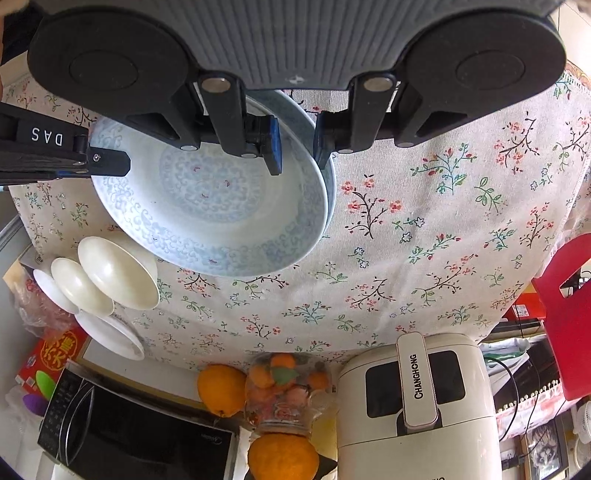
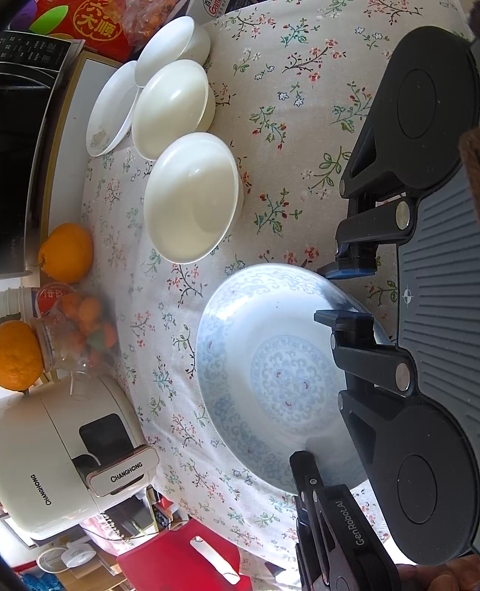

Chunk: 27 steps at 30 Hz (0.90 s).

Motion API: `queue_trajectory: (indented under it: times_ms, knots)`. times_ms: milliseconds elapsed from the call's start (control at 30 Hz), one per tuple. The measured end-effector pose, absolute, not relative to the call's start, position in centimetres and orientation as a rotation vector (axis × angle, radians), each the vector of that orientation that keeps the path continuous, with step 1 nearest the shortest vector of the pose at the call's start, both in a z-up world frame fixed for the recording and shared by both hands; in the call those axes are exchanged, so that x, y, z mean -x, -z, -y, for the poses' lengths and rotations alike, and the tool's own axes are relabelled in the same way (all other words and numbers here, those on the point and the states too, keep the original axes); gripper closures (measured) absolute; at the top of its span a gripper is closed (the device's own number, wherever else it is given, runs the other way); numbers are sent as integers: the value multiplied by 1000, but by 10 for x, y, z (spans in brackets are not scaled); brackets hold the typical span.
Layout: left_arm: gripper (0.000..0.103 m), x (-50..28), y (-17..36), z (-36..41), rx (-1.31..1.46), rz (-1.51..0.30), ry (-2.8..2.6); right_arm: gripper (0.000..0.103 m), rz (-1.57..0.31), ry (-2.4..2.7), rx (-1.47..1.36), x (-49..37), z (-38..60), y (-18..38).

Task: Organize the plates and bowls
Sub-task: 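Lower the second plate onto the first plate and open both grippers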

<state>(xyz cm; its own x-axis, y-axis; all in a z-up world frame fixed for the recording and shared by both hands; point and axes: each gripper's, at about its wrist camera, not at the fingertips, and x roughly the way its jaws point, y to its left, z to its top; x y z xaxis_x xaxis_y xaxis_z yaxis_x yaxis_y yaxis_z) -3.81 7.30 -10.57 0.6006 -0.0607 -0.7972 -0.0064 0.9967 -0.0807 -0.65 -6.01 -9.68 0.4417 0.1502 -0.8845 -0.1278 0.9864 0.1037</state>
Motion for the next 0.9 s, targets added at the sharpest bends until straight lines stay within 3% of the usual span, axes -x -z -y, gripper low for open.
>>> queue_trajectory:
  times_ms: [900]
  knots:
    - [83, 35, 115, -64, -115, -910, -32, 80, -1056, -113, 151, 15, 33, 108]
